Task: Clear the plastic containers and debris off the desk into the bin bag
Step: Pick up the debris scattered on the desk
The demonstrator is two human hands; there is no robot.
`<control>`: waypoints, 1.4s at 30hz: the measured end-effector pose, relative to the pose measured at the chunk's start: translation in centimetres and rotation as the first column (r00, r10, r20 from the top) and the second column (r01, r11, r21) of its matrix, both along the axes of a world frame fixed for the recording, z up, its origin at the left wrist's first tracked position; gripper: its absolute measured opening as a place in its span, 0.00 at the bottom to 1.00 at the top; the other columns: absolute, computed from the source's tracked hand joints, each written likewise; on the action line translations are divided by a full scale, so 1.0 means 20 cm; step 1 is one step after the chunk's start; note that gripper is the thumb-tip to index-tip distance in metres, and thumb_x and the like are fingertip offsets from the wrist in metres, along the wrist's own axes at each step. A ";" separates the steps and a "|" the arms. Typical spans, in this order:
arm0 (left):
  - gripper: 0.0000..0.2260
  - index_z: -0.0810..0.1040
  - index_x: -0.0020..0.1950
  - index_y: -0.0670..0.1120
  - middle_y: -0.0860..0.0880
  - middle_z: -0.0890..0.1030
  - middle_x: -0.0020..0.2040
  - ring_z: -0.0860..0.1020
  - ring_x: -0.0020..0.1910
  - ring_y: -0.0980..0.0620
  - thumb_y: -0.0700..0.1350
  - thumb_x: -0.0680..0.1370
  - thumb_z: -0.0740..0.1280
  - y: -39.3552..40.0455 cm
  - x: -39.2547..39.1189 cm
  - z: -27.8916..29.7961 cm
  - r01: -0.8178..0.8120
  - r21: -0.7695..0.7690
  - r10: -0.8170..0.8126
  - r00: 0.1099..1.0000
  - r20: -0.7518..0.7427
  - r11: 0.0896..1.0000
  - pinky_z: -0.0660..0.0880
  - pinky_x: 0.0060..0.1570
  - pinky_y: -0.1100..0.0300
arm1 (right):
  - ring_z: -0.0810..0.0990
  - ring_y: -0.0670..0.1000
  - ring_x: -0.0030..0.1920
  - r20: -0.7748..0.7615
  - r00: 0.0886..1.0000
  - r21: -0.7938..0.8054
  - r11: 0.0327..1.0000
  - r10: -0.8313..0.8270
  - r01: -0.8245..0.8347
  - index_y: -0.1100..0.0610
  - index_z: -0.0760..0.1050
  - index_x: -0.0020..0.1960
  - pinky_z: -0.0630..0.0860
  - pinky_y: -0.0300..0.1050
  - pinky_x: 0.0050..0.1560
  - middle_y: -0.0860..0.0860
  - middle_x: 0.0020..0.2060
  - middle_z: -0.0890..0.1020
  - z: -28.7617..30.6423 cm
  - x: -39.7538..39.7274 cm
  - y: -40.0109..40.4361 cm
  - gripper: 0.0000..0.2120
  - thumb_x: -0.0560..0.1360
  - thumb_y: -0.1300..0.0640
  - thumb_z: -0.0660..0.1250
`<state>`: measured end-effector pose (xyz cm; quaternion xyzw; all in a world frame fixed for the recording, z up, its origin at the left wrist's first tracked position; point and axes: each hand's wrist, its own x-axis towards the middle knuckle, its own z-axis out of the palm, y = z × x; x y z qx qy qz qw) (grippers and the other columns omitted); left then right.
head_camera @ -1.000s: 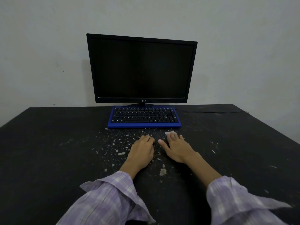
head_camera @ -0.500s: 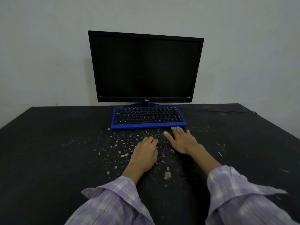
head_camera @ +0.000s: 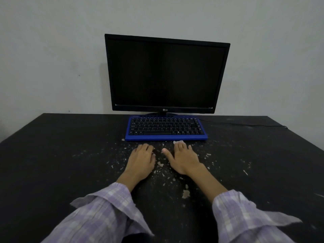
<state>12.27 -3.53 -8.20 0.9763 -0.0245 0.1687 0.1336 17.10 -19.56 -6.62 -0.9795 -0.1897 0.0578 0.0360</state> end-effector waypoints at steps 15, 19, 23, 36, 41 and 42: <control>0.13 0.71 0.63 0.45 0.47 0.75 0.61 0.72 0.59 0.51 0.45 0.79 0.57 0.07 0.00 -0.02 -0.038 0.010 0.038 0.999 0.034 0.999 0.71 0.60 0.56 | 0.50 0.45 0.77 0.037 0.968 0.134 0.959 0.246 -0.249 0.45 0.48 0.77 0.39 0.64 0.73 0.44 0.77 0.51 0.00 -0.10 0.05 0.25 0.81 0.41 0.40; 0.14 0.71 0.64 0.44 0.47 0.74 0.62 0.71 0.60 0.49 0.45 0.79 0.57 0.07 0.00 -0.01 -0.057 0.013 0.057 0.998 0.014 0.998 0.70 0.60 0.54 | 0.54 0.50 0.77 -0.031 0.998 0.153 0.987 0.060 -0.055 0.45 0.51 0.77 0.40 0.66 0.72 0.46 0.78 0.51 0.04 -0.02 0.00 0.26 0.81 0.40 0.40; 0.14 0.72 0.63 0.44 0.47 0.75 0.61 0.72 0.60 0.50 0.45 0.79 0.57 0.05 -0.03 0.02 -0.069 0.015 0.069 0.998 0.002 0.998 0.71 0.59 0.55 | 0.48 0.50 0.78 -0.018 0.996 0.153 0.984 0.091 -0.087 0.50 0.48 0.78 0.39 0.64 0.72 0.49 0.78 0.49 0.00 -0.08 0.06 0.28 0.81 0.41 0.40; 0.14 0.72 0.62 0.45 0.47 0.75 0.60 0.73 0.59 0.49 0.49 0.80 0.57 0.07 -0.32 0.11 -0.023 0.055 0.030 0.990 -0.138 0.998 0.75 0.54 0.54 | 0.55 0.47 0.76 0.008 0.998 0.175 0.982 0.069 -0.070 0.42 0.51 0.76 0.39 0.63 0.73 0.44 0.77 0.54 0.03 -0.34 -0.18 0.27 0.80 0.39 0.36; 0.15 0.72 0.65 0.46 0.48 0.74 0.63 0.72 0.60 0.51 0.49 0.80 0.57 0.10 -0.56 0.05 0.001 0.019 0.001 0.995 -0.098 1.000 0.72 0.59 0.57 | 0.50 0.50 0.77 0.037 0.996 0.068 0.995 0.075 -0.078 0.55 0.48 0.78 0.40 0.62 0.74 0.51 0.78 0.51 0.00 -0.39 -0.05 0.33 0.79 0.38 0.38; 0.16 0.70 0.66 0.46 0.48 0.73 0.64 0.71 0.63 0.51 0.49 0.80 0.57 0.09 -0.58 0.03 0.005 0.019 -0.003 0.996 -0.088 1.000 0.70 0.63 0.57 | 0.49 0.50 0.77 0.047 0.992 0.071 0.991 0.114 -0.117 0.56 0.47 0.78 0.40 0.61 0.74 0.51 0.78 0.50 -0.01 -0.44 -0.02 0.34 0.79 0.37 0.37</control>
